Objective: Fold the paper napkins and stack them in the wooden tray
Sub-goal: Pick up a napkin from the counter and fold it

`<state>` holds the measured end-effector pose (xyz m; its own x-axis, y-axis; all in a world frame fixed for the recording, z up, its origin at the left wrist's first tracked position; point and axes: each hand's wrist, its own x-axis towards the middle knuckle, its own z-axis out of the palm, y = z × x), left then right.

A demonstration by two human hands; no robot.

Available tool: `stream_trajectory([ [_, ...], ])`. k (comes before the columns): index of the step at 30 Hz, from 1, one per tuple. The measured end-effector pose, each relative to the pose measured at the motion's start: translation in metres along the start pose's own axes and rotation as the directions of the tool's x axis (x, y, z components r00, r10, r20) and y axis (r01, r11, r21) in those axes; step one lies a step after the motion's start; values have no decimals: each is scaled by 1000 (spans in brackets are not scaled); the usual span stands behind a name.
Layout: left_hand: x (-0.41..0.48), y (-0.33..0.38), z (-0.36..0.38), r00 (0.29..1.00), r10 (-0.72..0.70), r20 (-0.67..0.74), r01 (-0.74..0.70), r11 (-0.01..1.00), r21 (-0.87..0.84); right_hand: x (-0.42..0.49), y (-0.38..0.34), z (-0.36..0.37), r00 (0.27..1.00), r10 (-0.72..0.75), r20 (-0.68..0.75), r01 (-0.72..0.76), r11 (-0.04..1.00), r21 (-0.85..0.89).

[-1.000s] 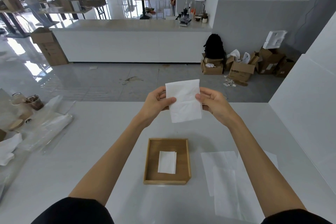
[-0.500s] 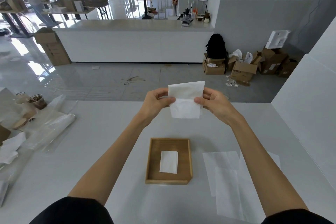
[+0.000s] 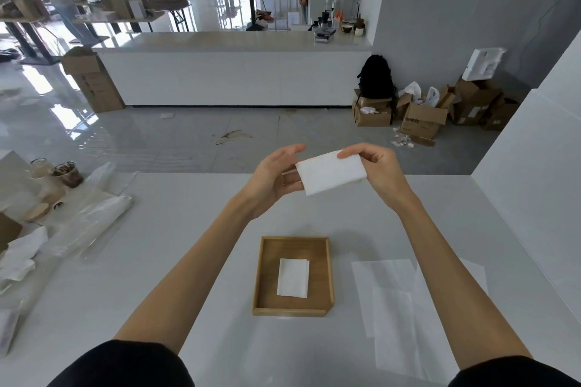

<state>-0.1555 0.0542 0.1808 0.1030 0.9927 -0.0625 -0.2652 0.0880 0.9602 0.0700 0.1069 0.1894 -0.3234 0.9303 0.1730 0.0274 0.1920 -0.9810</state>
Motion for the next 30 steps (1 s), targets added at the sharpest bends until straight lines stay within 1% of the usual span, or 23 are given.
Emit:
stream_trajectory([
  [2,0,-5,3,1000,-9,-1,9,994,109,0,0,1,1000,-24,9,25,998,-54],
  [4,1,-11,4,1000,14,-26,-10,987,160,-1,2,1,999,-18,36,21,995,-98],
  [6,1,-16,2,998,18,-62,-8,987,161,0,5,-1,995,60,75,-56,996,-63],
  [8,1,-18,0,996,16,-88,1,983,186,-1,7,-3,979,160,124,-169,984,59],
  [9,2,-20,-1,995,13,-102,8,978,207,-2,8,-4,970,200,137,-213,973,89],
  [10,2,-23,-2,993,12,-117,15,974,226,-4,8,-3,962,235,141,-249,964,88],
  [12,1,-25,-4,990,14,-138,20,970,243,-7,9,0,952,275,132,-279,960,11],
  [14,-1,-27,-3,989,9,-148,26,972,233,-8,14,3,960,255,113,-245,965,-93],
  [15,-2,-27,-4,990,-9,-139,39,976,212,-8,15,4,966,234,106,-222,968,-113],
  [16,-3,-27,-5,993,-41,-113,62,980,191,-8,16,4,971,214,105,-202,973,-113],
  [18,-8,-26,-8,991,-135,-2,134,976,170,-9,15,4,973,181,143,-163,978,-126],
  [20,-12,-26,-10,975,-205,83,177,948,263,-9,10,7,961,170,217,-127,972,-198],
  [22,-16,-32,-9,972,-224,77,182,914,363,-7,8,14,945,185,269,-108,955,-277],
  [23,-18,-37,-9,977,-208,47,177,911,372,-6,10,17,947,188,261,-111,952,-285],
  [24,-19,-42,-9,983,-185,8,171,919,355,-6,14,21,952,193,237,-129,956,-262],
  [25,-19,-49,-11,986,-162,-40,166,936,310,-7,20,25,954,218,204,-176,963,-203],
  [27,-21,-64,-18,982,-135,-133,160,967,200,-16,40,37,937,308,167,-305,951,-44],
  [28,-23,-73,-19,977,-132,-167,160,974,163,-24,52,42,929,340,147,-346,938,15],
  [30,-31,-97,-22,960,-152,-236,184,976,120,-44,81,60,919,383,92,-388,920,59],
])
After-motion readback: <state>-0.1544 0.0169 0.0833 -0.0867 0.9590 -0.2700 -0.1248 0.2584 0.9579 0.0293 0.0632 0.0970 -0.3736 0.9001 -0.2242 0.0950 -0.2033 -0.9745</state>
